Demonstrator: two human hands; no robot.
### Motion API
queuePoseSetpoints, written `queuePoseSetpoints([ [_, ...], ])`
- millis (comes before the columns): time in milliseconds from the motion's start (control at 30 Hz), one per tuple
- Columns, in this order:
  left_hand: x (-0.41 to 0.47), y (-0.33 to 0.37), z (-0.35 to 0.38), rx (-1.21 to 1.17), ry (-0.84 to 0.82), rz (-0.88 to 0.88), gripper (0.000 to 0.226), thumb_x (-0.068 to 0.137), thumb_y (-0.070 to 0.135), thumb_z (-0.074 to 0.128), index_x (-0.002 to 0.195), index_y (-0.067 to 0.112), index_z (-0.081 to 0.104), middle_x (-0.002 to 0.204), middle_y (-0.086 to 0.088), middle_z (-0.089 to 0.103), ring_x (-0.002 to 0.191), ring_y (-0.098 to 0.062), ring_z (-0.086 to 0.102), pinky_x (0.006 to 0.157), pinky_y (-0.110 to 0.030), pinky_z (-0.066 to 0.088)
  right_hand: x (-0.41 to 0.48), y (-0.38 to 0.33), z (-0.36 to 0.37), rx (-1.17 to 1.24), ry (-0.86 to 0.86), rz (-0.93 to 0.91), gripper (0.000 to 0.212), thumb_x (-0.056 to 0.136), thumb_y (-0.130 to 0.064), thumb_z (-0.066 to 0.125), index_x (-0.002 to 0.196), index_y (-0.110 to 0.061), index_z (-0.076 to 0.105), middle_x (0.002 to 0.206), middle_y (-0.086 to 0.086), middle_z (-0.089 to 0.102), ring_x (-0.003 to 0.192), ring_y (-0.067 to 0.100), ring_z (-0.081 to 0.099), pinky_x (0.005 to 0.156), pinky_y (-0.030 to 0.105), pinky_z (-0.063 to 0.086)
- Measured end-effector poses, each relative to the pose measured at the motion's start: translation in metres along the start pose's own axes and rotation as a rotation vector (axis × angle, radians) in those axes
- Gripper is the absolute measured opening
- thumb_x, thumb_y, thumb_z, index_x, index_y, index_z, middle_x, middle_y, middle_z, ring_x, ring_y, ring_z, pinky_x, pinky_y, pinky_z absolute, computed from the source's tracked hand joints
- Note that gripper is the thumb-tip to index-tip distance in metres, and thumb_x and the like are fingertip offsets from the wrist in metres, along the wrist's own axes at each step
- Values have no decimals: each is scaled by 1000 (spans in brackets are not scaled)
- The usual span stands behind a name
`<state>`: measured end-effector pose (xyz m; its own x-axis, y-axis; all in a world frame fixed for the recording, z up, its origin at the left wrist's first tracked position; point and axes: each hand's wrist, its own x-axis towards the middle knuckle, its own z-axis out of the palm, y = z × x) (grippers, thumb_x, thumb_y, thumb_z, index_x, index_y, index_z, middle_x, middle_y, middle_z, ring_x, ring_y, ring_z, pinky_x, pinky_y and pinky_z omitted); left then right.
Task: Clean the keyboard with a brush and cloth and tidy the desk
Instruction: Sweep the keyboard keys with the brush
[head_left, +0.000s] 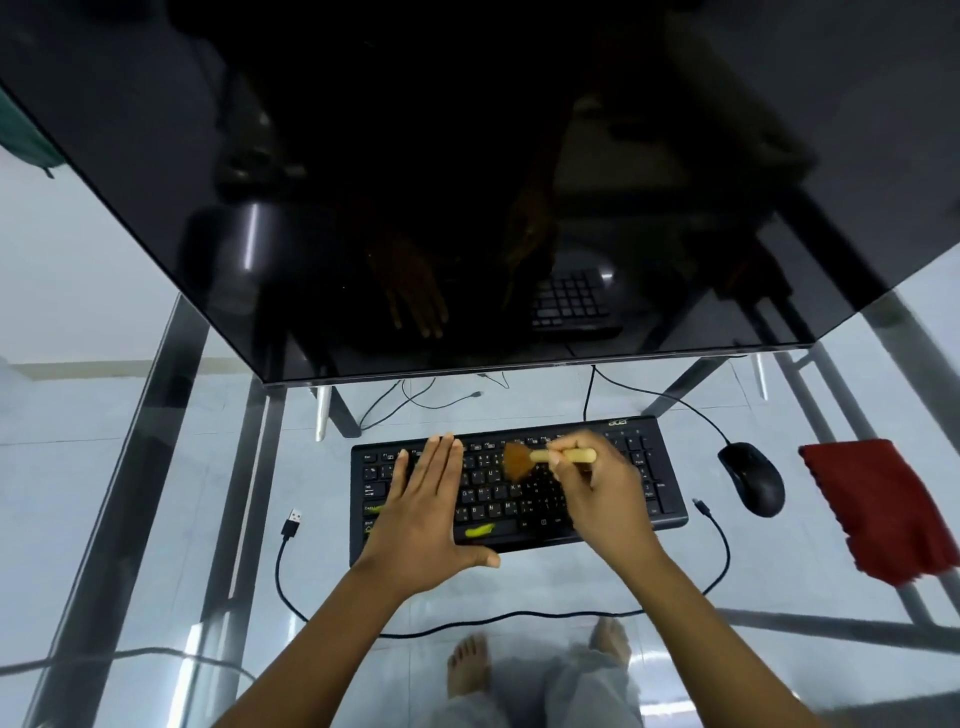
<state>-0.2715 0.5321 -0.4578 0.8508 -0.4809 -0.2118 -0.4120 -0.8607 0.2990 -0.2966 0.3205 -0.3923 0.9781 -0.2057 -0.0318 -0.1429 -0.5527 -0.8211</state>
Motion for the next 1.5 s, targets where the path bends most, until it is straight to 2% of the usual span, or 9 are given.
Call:
queuePoseSetpoints([
  [133, 0, 2, 1, 32, 8, -4, 129, 67, 89, 44, 147, 13, -24, 159, -1, -23, 143, -14, -29, 118, -44, -14, -10, 6, -2, 110, -176, 114, 10, 95, -11, 60, 88, -16, 65, 78, -5, 75, 73, 16, 71, 71, 32, 58],
  [267, 1, 4, 0, 2, 8, -14, 130, 64, 90, 44, 146, 15, -24, 159, 0, -24, 143, -13, -29, 118, -44, -13, -15, 12, -13, 61, 57, 10, 9, 93, -8, 62, 89, -16, 66, 78, -9, 70, 75, 12, 66, 68, 26, 54],
  [400, 2, 14, -2, 1, 3, 21, 131, 64, 91, 43, 148, 14, -22, 156, 1, -29, 141, -11, -32, 118, -43, -15, -18, 13, -18, 52, -245, 117, 12, 95, -11, 59, 86, -17, 64, 76, -8, 75, 71, 23, 69, 70, 38, 59],
  [533, 11, 32, -2, -16, -3, 58, 129, 66, 90, 43, 147, 15, -23, 157, 1, -29, 142, -11, -31, 118, -45, -14, -23, 15, -25, 53, 52, 47, 11, 95, -14, 60, 87, -20, 63, 77, -13, 74, 65, 12, 67, 61, 24, 54],
  [867, 33, 52, -3, -9, -52, 71, 125, 73, 75, 57, 150, 12, -19, 160, -2, -21, 144, -16, -26, 117, -42, -15, -11, 16, -28, 134, -69, 147, 10, 97, -20, 58, 88, -18, 60, 79, -2, 75, 71, 10, 70, 73, 36, 60],
  [1000, 33, 54, -3, -3, -71, 48, 124, 74, 76, 55, 150, 12, -19, 160, -1, -21, 145, -16, -25, 117, -43, -15, 12, 12, -36, 139, 200, 133, 11, 98, -17, 56, 88, -18, 61, 80, -3, 72, 73, 13, 68, 71, 31, 57],
  [1133, 33, 53, -4, 20, -78, 43, 124, 73, 77, 55, 151, 12, -17, 160, -2, -19, 145, -16, -23, 117, -43, -15, 25, 9, -34, 176, -100, 206, 12, 99, -16, 54, 92, -9, 62, 79, 2, 75, 72, 13, 71, 78, 35, 60],
  [1233, 34, 55, -5, 20, -83, 36, 124, 73, 77, 55, 151, 12, -17, 160, -1, -19, 145, -15, -23, 116, -43, -16, 28, 16, -40, 79, 187, 144, 13, 97, -15, 55, 85, -17, 60, 77, -6, 72, 73, 8, 68, 75, 25, 55],
  [1500, 40, 69, -10, -7, -117, 24, 126, 74, 71, 61, 151, 11, -18, 159, -3, -23, 144, -17, -26, 117, -45, -14, 17, 42, -59, 52, 285, 151, 10, 97, -17, 58, 88, -17, 62, 84, -2, 73, 78, 16, 69, 76, 29, 55],
])
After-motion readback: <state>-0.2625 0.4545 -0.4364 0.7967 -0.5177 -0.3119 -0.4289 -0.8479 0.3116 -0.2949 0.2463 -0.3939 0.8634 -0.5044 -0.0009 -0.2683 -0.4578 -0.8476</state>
